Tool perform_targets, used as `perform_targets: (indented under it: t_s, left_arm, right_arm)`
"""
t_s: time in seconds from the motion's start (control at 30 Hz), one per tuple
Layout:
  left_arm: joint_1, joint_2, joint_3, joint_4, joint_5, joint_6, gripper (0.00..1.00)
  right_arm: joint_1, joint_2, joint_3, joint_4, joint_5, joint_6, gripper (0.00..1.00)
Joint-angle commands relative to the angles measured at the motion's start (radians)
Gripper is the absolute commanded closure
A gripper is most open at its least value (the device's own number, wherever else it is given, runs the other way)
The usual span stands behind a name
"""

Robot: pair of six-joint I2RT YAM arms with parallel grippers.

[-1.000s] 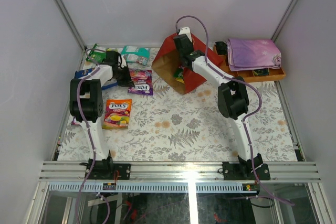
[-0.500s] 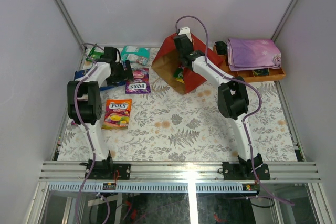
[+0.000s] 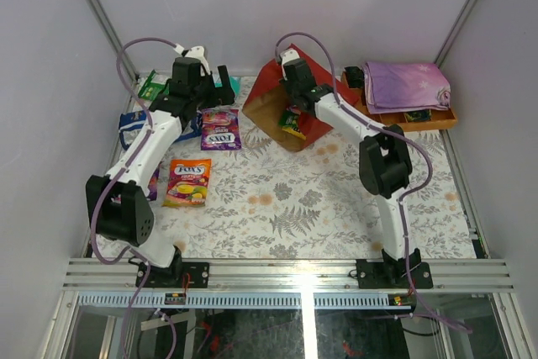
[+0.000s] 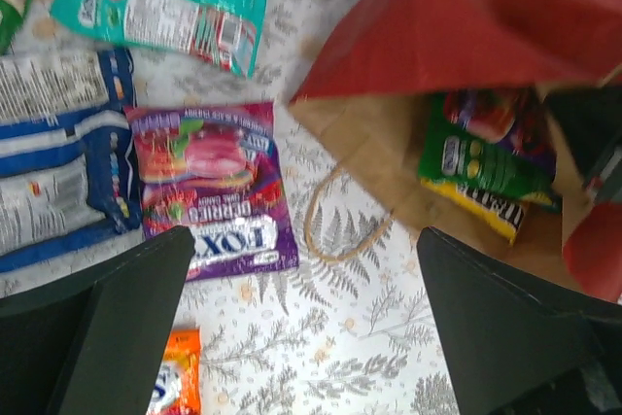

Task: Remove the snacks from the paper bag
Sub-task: Place the snack at the center of the board, then adjust the paper bag at the center of the board.

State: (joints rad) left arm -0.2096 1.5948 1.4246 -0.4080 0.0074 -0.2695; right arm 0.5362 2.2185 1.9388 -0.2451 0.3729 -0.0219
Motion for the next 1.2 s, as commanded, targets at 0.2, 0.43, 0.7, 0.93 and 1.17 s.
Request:
perform_targets:
  t_s: [0.2,0.43,0.7,0.93,1.17]
  left_arm:
    - [0.024,0.175,0.151,0.114,0.092,0.09,0.0]
    - [0.027,0.304,0.357,0.058,0.155,0.068,0.0]
    - [0.027,0.529,0.626,-0.003,0.259,-0.005,0.0]
    - [0.026,0.627,0.685,0.005,0.354,-0.026,0.0]
    - [0.026,0.642,0.641,0.028,0.354,-0.029,0.0]
  right_arm:
    - [-0.044,-0.268,-0.284,-0.003,-0.295,-0.212,1.0]
    - [-0.135,-0.342,-0.464,0.016,-0.299,-0.216,1.0]
    - [-0.194,-0.543,-0.585,-0.022,-0.699,-0.183,0.01]
    - [-0.193,-0.911,-0.758,0.167,-1.153,-0.071,0.01]
    - [-0.252,-1.024,-0.827,0.35,-0.673,0.205,0.01]
